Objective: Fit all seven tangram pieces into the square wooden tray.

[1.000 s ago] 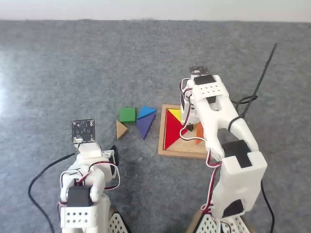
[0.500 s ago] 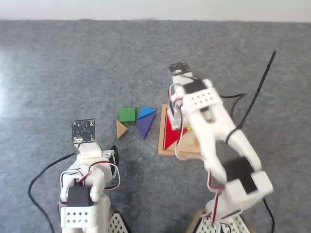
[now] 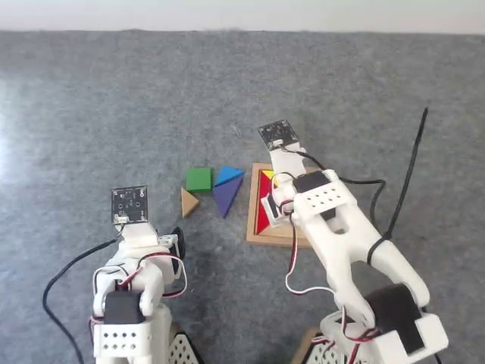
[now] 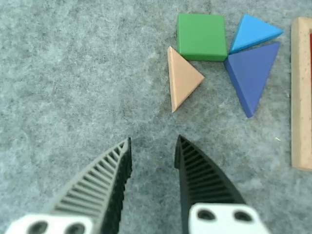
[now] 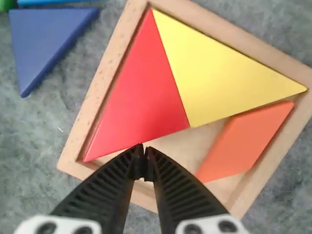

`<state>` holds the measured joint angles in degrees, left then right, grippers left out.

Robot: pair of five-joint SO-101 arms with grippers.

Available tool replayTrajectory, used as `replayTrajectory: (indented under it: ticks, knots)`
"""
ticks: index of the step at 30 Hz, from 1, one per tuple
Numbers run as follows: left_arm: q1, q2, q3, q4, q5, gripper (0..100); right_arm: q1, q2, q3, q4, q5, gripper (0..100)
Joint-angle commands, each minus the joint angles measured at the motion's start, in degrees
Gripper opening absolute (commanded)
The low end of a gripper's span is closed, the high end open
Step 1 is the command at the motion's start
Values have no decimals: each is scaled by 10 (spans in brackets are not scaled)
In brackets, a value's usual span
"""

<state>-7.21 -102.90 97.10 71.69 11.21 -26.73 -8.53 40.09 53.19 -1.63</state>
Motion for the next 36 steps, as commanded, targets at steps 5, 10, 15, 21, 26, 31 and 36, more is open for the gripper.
replayTrajectory:
  ticks: [5, 10, 15, 21, 26, 31, 36]
  knots:
    - [-3, -8, -7, 3, 5, 143, 80, 20, -49, 40, -4, 6]
    - [-3, -8, -7, 3, 5, 143, 125, 65, -82, 42, -4, 6]
    - [-3, -8, -7, 3, 5, 143, 127, 120, -121, 42, -4, 6]
    - [-3, -8, -7, 3, 5, 143, 142, 180, -170, 42, -4, 6]
    - [-3, -8, -7, 3, 5, 143, 185, 194, -194, 42, -4, 6]
    - [-3, -8, -7, 3, 5, 143, 195, 159, -192, 42, -4, 6]
    - [-3, -8, -7, 3, 5, 143, 194, 62, -111, 1, -5, 6]
